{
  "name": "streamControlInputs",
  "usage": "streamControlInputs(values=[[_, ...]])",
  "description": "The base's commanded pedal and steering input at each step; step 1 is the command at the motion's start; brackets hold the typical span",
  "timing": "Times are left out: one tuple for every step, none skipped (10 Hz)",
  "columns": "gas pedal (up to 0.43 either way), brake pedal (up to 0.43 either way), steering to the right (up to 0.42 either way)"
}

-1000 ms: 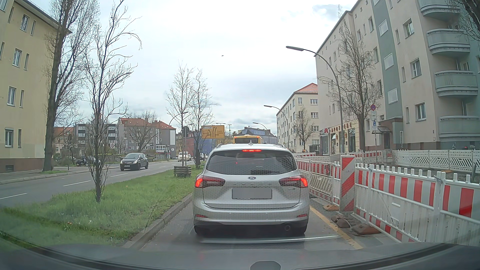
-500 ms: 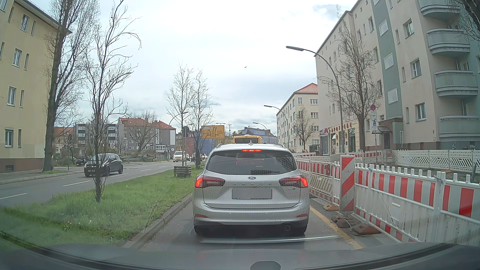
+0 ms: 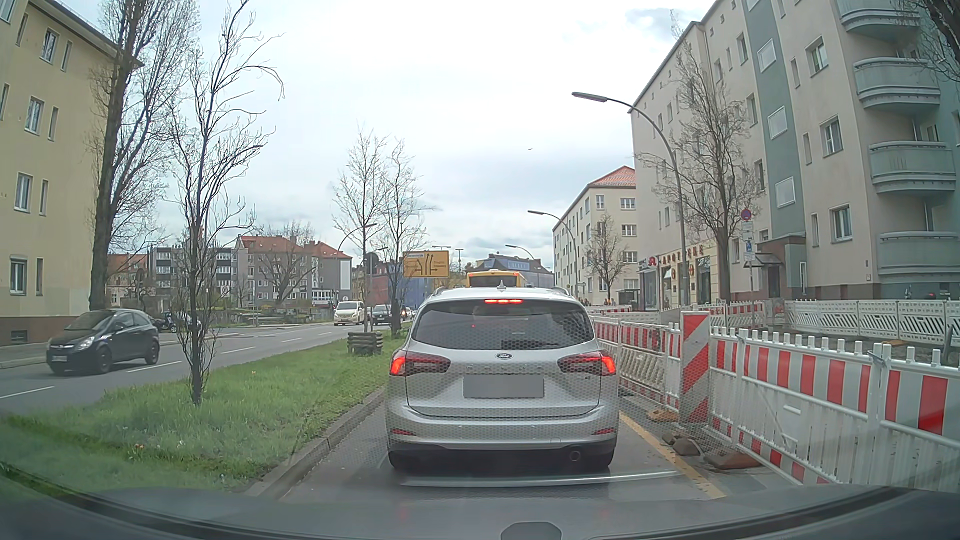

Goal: Follow the waypoints while adhering to traffic rules and regulations

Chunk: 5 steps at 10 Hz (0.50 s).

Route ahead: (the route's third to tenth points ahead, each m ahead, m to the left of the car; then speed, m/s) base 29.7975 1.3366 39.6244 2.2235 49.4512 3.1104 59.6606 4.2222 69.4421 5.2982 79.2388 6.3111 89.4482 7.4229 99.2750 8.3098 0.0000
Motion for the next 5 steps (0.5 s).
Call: streamControlInputs(values=[[0.0, 0.384, 0.0], [0.0, 0.384, 0.0], [0.0, 0.378, 0.0], [0.0, 0.378, 0.0], [0.0, 0.384, 0.0]])
